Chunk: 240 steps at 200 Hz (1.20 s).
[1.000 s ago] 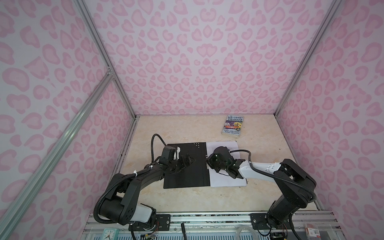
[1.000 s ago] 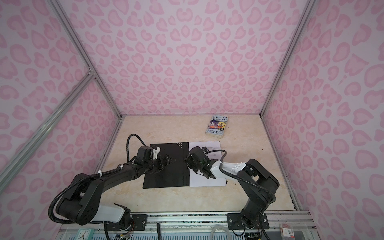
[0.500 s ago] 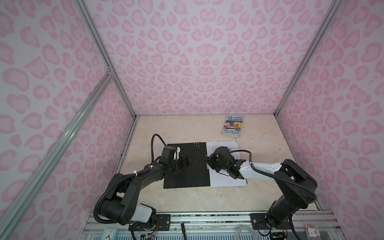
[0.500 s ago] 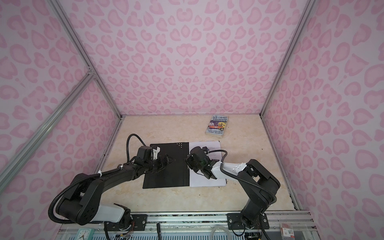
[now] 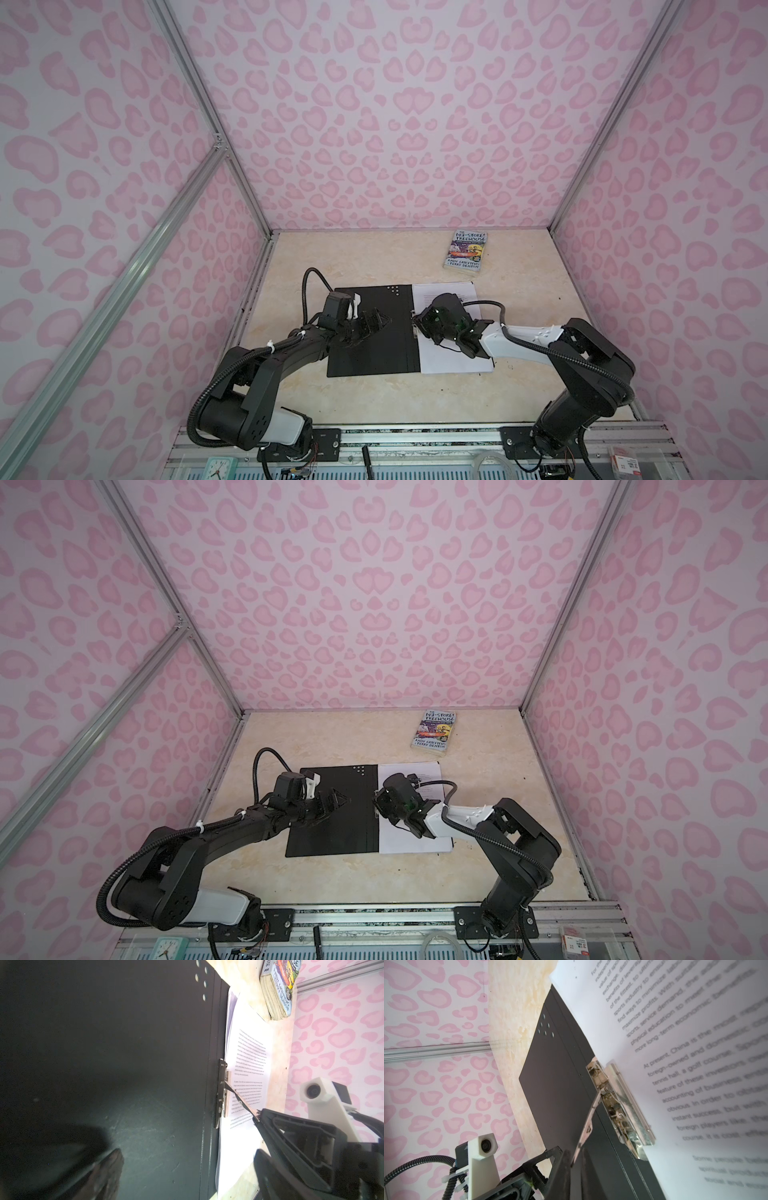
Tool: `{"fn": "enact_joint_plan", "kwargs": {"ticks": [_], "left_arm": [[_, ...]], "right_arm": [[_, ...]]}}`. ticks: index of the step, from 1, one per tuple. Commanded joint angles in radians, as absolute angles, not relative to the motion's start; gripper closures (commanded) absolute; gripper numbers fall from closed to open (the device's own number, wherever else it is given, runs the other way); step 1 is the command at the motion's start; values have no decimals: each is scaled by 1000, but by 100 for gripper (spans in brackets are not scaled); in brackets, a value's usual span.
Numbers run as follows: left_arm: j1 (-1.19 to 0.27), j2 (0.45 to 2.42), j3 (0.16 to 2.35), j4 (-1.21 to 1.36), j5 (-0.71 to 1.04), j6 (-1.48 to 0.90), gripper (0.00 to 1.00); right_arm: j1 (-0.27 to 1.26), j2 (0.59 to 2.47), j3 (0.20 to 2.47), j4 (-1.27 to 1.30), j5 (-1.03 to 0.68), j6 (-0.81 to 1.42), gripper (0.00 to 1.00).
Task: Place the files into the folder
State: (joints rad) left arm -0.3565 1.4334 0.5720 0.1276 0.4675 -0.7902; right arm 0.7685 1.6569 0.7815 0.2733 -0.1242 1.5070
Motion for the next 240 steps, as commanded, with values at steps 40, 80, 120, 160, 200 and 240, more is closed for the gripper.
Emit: {"fn": "enact_joint_plan", "kwargs": {"ticks": [40, 80, 120, 160, 200, 240], "left_arm": [[-356, 1424, 569, 133, 474, -785, 1], [-356, 1428, 569, 130, 466, -786, 1], [-354, 1426, 566, 121, 443, -790, 1], [-353, 1437, 562, 111, 412, -798, 1], [-344, 1445, 559, 78, 351, -800, 1], [-328, 1453, 549, 76, 337, -813, 1]], "right_arm": [[769, 1648, 770, 286, -111, 1512, 90], [780, 1630, 741, 289, -94, 1521, 100], [807, 1634, 667, 335, -91, 1526, 100], [823, 1649, 584, 388, -77, 1509, 100], [823, 1664, 527, 417, -62, 1459, 100], [825, 1643, 491, 348, -5, 1425, 100]]}}
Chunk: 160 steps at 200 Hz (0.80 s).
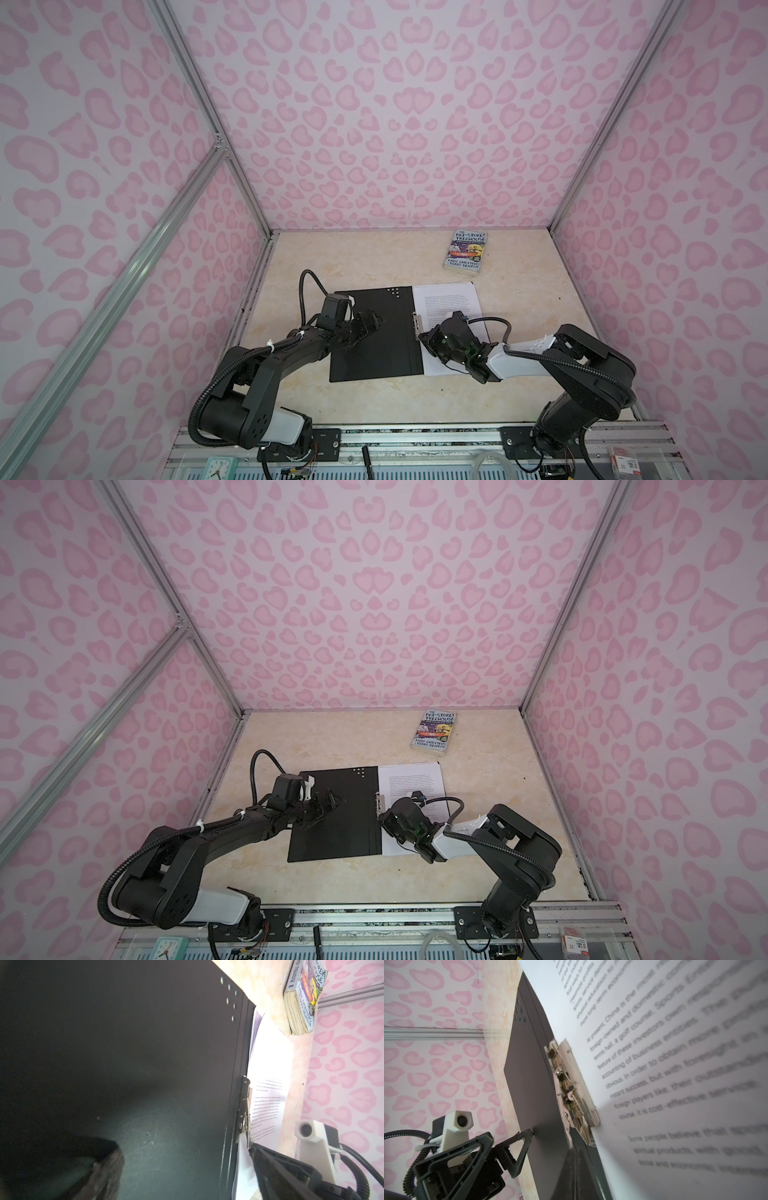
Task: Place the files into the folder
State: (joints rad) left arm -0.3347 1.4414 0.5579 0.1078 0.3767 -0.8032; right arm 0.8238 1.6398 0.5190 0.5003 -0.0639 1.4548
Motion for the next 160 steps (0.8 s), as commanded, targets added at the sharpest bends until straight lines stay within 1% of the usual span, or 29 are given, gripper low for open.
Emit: {"fn": "enact_joint_plan", "kwargs": {"ticks": [1, 26, 41, 94, 127, 160], "left_arm": [[-328, 1454, 550, 77, 337, -812, 1], [-327, 1457, 552, 77, 339, -812, 1], [-327, 1458, 550, 79, 339, -813, 1], [-326, 1463, 554, 80, 342, -810, 1], [-325, 1462, 555, 80, 345, -809, 1], [-325, 1456, 553, 83, 354, -811, 1]], "right_arm": [[825, 1643, 490, 348, -5, 1424, 100], [824, 1657, 475, 353, 0, 1417, 100], [828, 1650, 463, 403, 3, 1388, 100], [823, 1610, 615, 319, -31, 1269, 100], [825, 1541, 671, 248, -45, 1242, 100], [828, 1501, 730, 155, -39, 1266, 78]]}}
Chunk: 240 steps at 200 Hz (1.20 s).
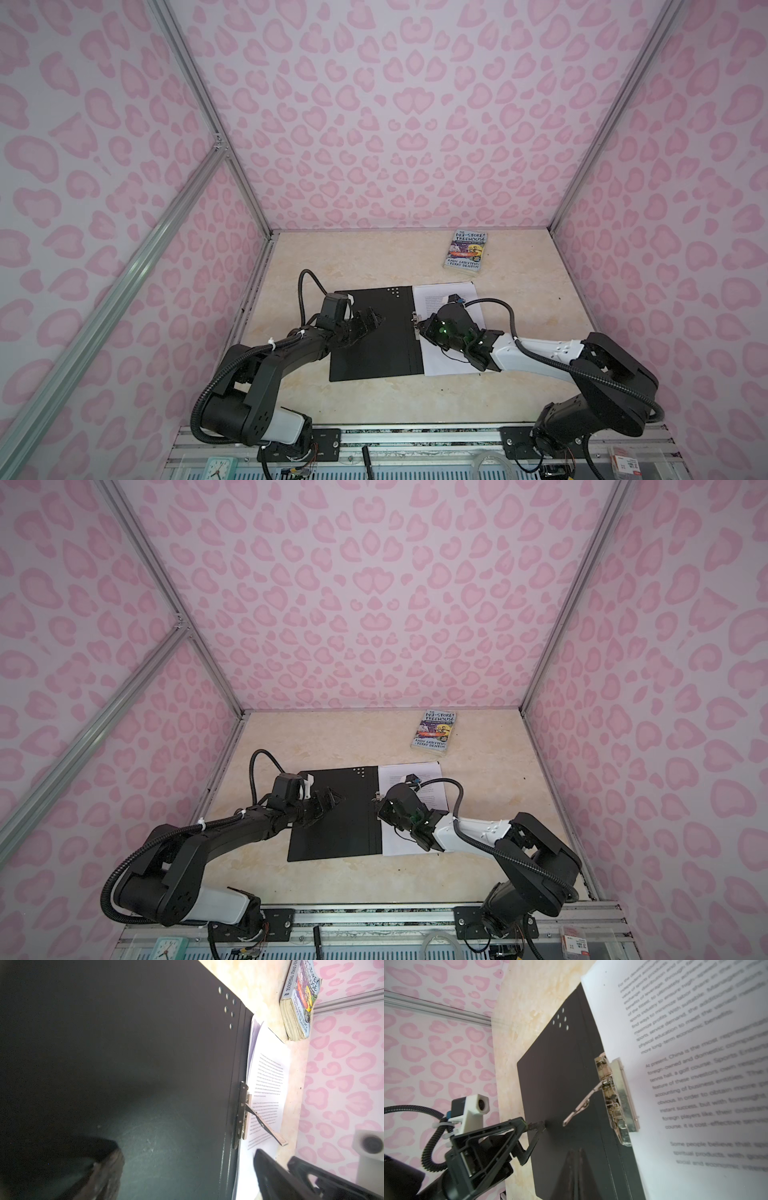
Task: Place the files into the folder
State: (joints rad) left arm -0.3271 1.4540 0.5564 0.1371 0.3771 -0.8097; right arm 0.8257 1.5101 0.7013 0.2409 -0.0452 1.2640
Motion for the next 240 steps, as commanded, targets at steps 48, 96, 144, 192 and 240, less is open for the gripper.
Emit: {"fn": "enact_joint_plan", "kwargs": {"ticks": [48, 96, 144, 192, 240], "left_arm": [[-325, 1455, 555, 83, 360, -808, 1], [-325, 1453, 555, 86, 373, -808, 1], [-325, 1447, 554, 86, 376, -807, 1], [-325, 1450, 555, 87, 379, -808, 1], [-324, 1451, 556, 87, 379, -807, 1]], "right_arm": [[822, 1590, 777, 193, -76, 1369, 73], [803, 1625, 783, 230, -77, 1393, 78], [798, 1628, 798, 238, -93, 1387, 80], [777, 1650, 795, 249, -112, 1402, 83], [768, 1660, 793, 258, -118, 1409, 87]]}}
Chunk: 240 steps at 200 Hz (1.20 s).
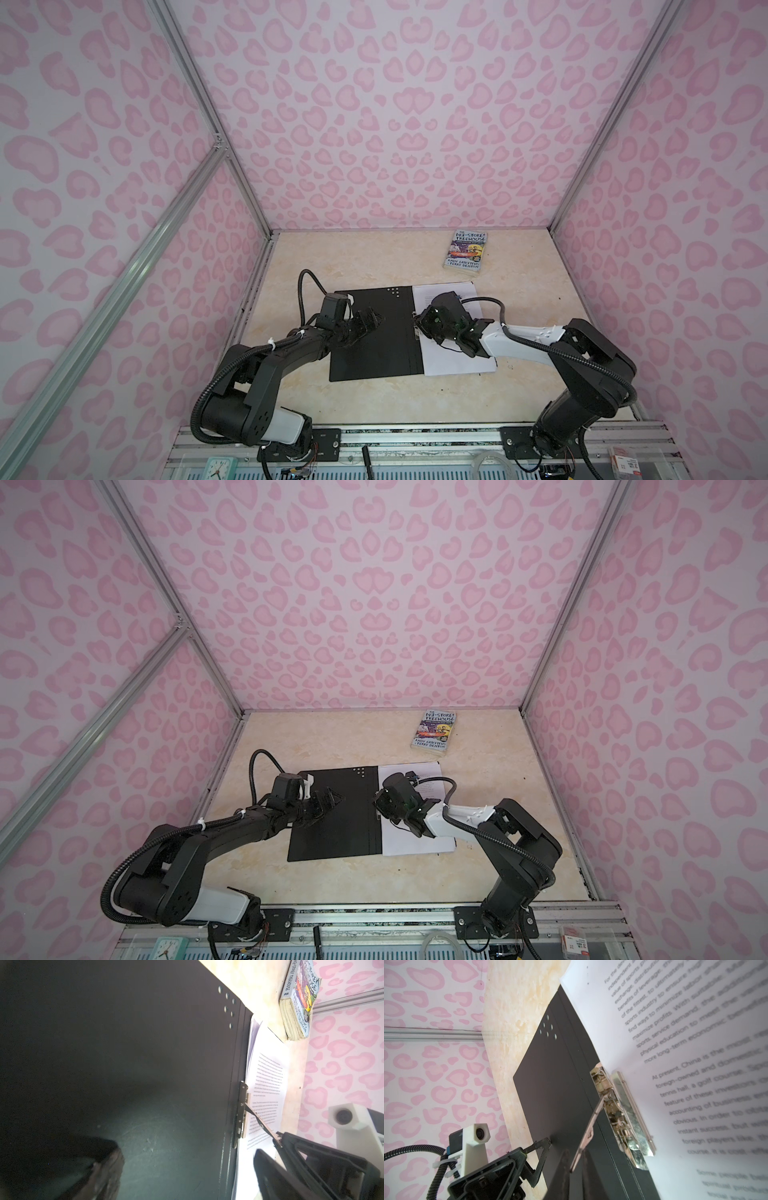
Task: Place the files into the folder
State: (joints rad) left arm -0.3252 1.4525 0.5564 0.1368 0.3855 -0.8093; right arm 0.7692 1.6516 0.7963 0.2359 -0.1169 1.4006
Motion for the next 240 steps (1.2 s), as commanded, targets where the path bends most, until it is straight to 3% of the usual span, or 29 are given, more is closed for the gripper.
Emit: {"fn": "enact_joint_plan", "kwargs": {"ticks": [1, 138, 240], "left_arm": [[-324, 1451, 555, 87, 379, -807, 1], [-324, 1459, 558, 87, 377, -808, 1], [-311, 1463, 549, 64, 317, -828, 1]], "right_arm": [[768, 1660, 792, 258, -118, 1409, 87], [772, 1648, 717, 324, -128, 1440, 100], [787, 1679, 551, 421, -131, 1346, 100]]}}
